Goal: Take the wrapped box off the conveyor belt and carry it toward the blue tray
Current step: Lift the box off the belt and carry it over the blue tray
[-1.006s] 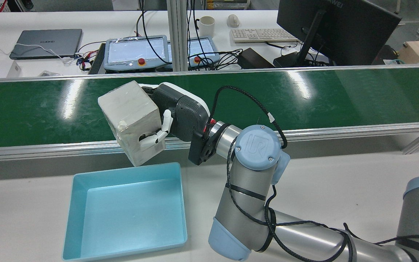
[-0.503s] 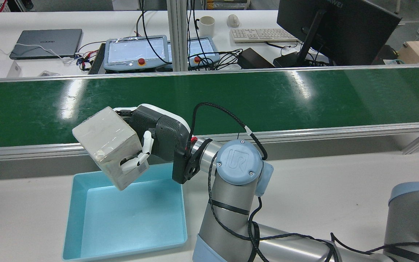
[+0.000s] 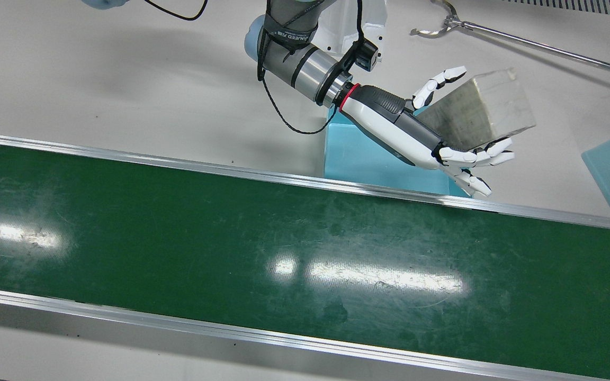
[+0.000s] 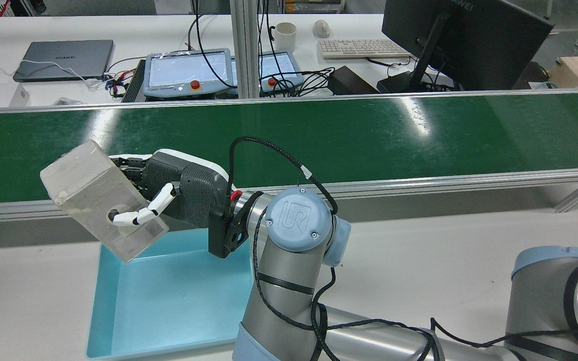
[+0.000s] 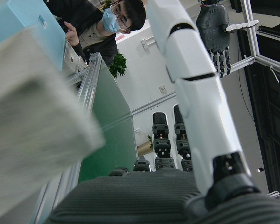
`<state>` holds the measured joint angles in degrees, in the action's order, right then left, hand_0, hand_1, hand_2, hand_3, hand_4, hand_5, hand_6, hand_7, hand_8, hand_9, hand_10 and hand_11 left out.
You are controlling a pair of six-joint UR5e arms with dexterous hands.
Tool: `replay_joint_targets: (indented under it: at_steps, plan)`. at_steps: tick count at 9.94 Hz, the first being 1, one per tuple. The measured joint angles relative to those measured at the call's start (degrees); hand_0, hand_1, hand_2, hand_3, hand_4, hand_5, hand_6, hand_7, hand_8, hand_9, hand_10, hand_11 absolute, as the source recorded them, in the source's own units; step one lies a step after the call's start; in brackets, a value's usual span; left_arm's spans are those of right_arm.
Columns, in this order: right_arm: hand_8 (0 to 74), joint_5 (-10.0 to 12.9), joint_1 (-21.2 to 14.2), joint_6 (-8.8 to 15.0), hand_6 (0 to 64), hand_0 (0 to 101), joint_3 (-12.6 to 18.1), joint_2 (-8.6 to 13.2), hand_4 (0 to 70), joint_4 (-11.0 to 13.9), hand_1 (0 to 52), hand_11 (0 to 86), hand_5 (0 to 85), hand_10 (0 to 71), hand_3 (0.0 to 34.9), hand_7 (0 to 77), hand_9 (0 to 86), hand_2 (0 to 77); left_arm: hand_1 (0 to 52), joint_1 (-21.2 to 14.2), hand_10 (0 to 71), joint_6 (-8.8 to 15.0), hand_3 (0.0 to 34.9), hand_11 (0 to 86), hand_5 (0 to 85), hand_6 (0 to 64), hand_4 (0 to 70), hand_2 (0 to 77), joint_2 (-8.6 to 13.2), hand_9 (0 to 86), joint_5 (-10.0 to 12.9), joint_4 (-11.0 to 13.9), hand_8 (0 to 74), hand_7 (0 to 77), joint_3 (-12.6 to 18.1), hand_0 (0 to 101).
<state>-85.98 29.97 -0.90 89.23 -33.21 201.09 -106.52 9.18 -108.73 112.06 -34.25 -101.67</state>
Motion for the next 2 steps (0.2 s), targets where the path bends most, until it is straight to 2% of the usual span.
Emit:
replay_joint_targets:
  at_steps: [1,2]
  plan:
    - [0.0,-0.1,0.0,-0.2,12.0,55,0.1,0.1,21.3,0.0,23.5,1.6,24.0,0.0,0.0,14.2,6.5,14.2,0.0,0.0,0.5,0.0,0.0,0.5,1.1,0.5,0.0,1.1,0.0,0.0,0.0,0.0,0.5,0.5,0.0,0]
    - [3.8,-0.5,0.0,-0.6,11.4,55,0.1,0.1,21.3,0.1,22.9,1.6,23.5,0.0,0.0,15.3,5.4,16.4,0.0,0.0,0.5,0.0,0.0,0.5,1.1,0.5,0.0,0.5,0.0,0.0,0.0,0.0,0.5,0.5,0.0,0]
